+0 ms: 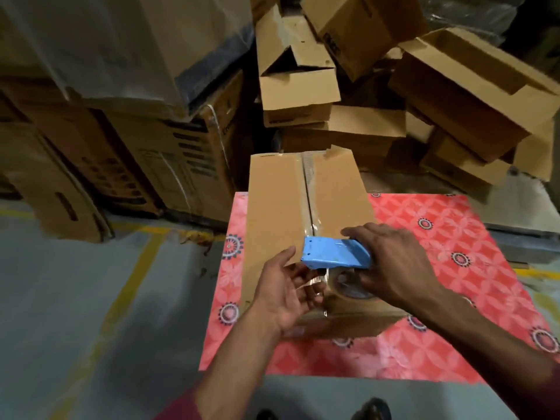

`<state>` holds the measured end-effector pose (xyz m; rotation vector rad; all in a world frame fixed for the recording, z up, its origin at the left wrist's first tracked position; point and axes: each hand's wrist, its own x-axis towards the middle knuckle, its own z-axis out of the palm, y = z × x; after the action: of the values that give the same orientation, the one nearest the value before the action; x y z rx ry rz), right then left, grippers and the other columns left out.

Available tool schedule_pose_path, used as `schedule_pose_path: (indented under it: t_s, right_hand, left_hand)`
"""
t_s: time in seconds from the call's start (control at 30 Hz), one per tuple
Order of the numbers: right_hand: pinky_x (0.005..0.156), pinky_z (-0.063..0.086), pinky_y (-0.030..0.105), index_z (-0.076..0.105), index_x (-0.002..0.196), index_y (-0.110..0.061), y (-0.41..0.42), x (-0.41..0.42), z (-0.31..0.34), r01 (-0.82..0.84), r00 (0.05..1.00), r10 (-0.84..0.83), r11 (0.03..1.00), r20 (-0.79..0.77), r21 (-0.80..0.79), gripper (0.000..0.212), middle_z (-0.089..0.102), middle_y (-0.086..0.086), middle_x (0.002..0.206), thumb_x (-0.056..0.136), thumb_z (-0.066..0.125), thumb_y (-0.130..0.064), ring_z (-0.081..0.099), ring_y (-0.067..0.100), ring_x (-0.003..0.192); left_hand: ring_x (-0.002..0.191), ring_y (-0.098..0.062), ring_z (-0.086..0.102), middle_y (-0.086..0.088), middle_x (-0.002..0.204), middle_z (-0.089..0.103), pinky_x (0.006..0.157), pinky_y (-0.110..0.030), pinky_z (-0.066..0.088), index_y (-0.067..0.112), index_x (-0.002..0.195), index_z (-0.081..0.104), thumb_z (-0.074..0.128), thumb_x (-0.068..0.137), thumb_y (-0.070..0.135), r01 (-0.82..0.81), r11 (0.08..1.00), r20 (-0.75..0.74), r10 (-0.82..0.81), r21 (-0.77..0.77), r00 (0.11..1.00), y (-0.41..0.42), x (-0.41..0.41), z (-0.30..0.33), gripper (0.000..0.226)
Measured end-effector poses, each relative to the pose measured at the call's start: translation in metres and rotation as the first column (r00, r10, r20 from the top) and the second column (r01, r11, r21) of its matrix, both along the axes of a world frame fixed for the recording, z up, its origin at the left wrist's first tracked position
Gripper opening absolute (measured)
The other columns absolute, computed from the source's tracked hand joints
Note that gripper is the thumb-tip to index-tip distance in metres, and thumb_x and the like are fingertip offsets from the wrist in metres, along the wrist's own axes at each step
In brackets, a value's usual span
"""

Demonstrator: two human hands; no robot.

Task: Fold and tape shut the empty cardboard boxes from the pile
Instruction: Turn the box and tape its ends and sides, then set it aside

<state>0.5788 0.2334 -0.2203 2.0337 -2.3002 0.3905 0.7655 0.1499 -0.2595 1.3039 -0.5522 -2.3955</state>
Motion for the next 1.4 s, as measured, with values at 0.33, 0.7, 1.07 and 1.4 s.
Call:
schedule_pose_path:
  t_s: [0.33,0.7,1.07,1.4]
  right_hand:
    - [0.067,0.047,0.038,0.06,0.133,-0.034,-0.024,0.066,0.005,-0.117,0.992,0.105,0.97,0.063,0.211,0.073,0.055,-0.006,0.113,0.068,0.083,-0.056,0.066,0.03,0.092]
    - [0.07,0.043,0.037,0.039,0.132,-0.033,-0.028,0.083,0.029,-0.305,0.924,0.374,0.846,-0.077,0.438,0.063,0.063,-0.005,0.117,0.083,0.07,-0.056,0.064,0.026,0.1]
    - [0.082,0.046,0.036,0.039,0.131,-0.039,-0.001,0.045,0.022,-0.167,0.91,0.361,0.767,-0.202,0.619,0.072,0.061,-0.013,0.117,0.075,0.08,-0.058,0.063,0.017,0.108]
    - [0.082,0.045,0.038,0.042,0.13,-0.037,0.008,0.048,0.014,-0.104,0.922,0.313,0.768,-0.229,0.631,0.072,0.062,-0.012,0.114,0.074,0.084,-0.05,0.063,0.019,0.107]
  left_hand:
    - [0.055,-0.02,0.065,-0.01,0.07,0.071,0.048,-0.026,0.049,0.006,0.085,0.073,0.05,0.097,0.001,-0.13,0.978,0.141,0.154,-0.166,0.978,0.001,0.052,-0.008,0.026]
    - [0.057,-0.022,0.072,-0.019,0.073,0.071,0.057,-0.03,0.063,-0.007,0.09,0.068,0.065,0.1,0.004,-0.221,0.867,0.309,0.381,-0.446,0.871,-0.01,0.149,-0.041,0.015]
    - [0.046,-0.016,0.06,-0.014,0.07,0.07,0.043,-0.023,0.051,0.0,0.085,0.065,0.07,0.095,0.003,-0.267,0.882,0.336,0.405,-0.388,0.85,0.009,0.155,-0.082,0.011]
    - [0.046,-0.016,0.044,-0.007,0.067,0.071,0.045,-0.024,0.043,0.007,0.08,0.067,0.076,0.095,0.019,-0.159,0.846,0.419,0.405,-0.51,0.813,0.009,0.141,-0.112,0.02]
